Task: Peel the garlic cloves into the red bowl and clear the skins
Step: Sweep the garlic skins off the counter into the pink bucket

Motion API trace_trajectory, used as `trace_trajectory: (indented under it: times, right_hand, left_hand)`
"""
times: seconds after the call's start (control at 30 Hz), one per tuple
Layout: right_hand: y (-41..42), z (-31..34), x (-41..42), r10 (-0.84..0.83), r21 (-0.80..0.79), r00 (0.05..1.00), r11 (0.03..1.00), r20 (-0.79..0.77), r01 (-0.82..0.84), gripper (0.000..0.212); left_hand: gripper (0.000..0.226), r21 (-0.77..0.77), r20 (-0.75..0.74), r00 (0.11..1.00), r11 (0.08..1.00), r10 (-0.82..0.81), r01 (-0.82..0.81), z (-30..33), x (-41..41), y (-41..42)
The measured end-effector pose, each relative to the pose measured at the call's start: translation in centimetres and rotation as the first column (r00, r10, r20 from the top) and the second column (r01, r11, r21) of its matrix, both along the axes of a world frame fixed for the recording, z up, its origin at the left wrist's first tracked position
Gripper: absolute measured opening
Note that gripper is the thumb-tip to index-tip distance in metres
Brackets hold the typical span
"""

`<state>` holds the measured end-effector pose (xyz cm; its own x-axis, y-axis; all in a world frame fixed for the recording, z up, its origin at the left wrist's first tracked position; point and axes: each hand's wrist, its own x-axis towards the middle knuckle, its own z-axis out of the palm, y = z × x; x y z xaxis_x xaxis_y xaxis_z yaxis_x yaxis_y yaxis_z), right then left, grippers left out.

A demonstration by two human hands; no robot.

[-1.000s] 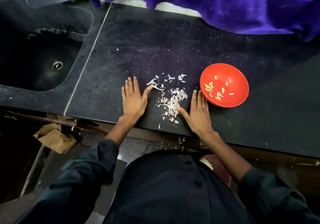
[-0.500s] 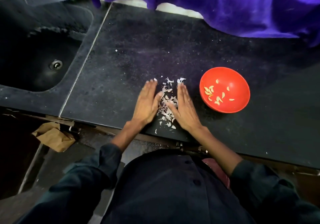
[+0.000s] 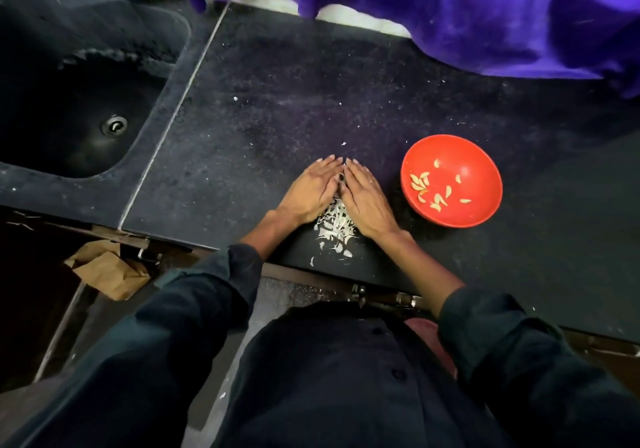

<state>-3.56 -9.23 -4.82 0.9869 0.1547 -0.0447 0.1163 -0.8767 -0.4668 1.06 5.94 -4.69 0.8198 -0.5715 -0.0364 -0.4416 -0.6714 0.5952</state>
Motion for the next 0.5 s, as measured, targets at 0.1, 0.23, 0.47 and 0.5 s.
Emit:
trace_trajectory:
  times: [0.1,0.23,0.47,0.5]
  right_hand:
    - [0.0,0.0,-2.9,0.056,0.029,0.998,0.998,-0.014,-0.056,0.069]
    - [0.0,0.6,-6.6,0.039,0.130,0.998,0.991,-0.054,-0.032,0.060]
    - [-1.0,1.1,-9.4,-0.033,0.241,0.994,0.969,-0.102,0.056,0.066]
    - [-0.9,1.0,-9.6,-0.016,0.200,0.995,0.979,-0.098,0.036,0.074]
  left_hand:
    - [0.057,-0.030,-0.018,0.999,0.999,-0.034,0.033,0.3,-2.7,1.0]
    - [0.056,-0.056,-0.095,0.995,0.998,-0.037,0.032,1.3,-5.9,1.7]
    - [0.046,-0.164,-0.216,0.963,0.966,0.163,-0.200,2.9,-7.3,4.0]
    - [0.045,-0.170,-0.220,0.953,0.954,0.208,-0.247,2.8,-7.4,4.6]
